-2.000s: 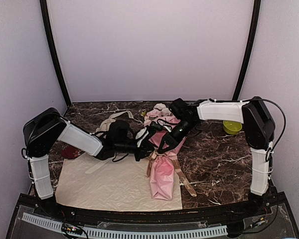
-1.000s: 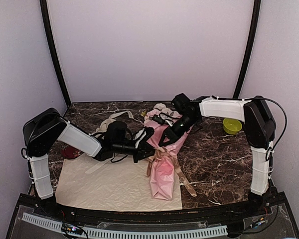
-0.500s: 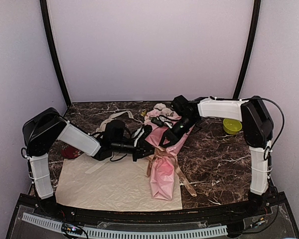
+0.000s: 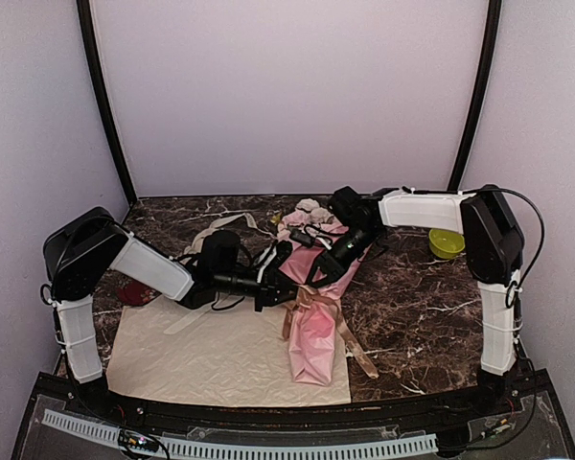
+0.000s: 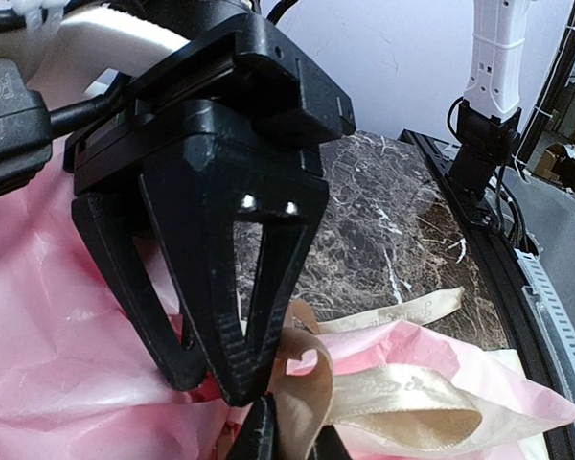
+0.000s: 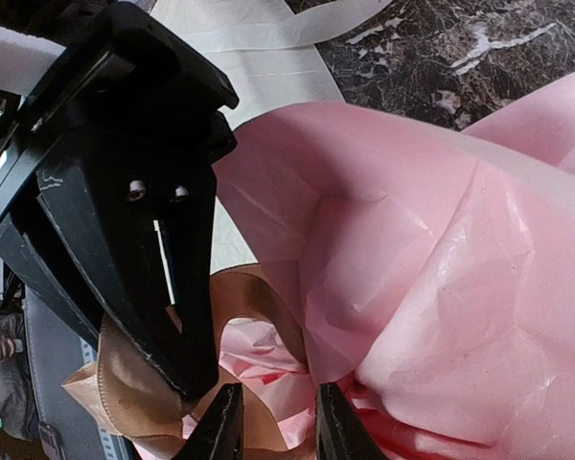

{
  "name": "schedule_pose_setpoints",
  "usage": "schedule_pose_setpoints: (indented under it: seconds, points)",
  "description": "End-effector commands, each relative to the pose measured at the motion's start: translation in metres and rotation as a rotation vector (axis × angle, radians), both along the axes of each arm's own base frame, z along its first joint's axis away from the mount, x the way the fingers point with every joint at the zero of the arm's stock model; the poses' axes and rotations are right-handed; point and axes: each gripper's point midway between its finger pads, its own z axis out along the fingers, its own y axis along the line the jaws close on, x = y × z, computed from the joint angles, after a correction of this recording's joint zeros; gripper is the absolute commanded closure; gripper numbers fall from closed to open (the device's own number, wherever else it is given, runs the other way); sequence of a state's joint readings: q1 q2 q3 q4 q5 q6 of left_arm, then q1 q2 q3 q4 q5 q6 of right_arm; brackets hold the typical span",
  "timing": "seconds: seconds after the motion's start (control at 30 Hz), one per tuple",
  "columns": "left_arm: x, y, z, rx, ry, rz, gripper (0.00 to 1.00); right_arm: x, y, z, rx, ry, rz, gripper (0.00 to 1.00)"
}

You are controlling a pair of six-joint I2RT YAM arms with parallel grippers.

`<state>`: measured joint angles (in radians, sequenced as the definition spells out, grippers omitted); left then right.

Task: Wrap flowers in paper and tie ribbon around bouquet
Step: Cross the half-tied ribbon over the folded bouquet.

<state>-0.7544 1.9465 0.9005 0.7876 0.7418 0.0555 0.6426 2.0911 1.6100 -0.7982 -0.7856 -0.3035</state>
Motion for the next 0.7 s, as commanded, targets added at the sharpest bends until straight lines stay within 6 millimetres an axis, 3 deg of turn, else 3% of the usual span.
schedule_pose_setpoints:
  seconds: [0.0, 0.27, 0.67]
  points:
    - [0.009, 0.003, 0.004, 0.006, -0.023, 0.041, 0.91, -0.011, 0.007, 0.007, 0.050, 0.008, 0.050, 0.73]
    - [0.008, 0.003, 0.006, -0.006, -0.030, 0.032, 0.83, -0.015, 0.011, 0.005, 0.043, 0.000, 0.059, 0.74]
    - [0.010, 0.004, 0.010, -0.021, -0.026, 0.042, 0.90, -0.028, 0.007, 0.002, 0.032, 0.002, 0.099, 0.69]
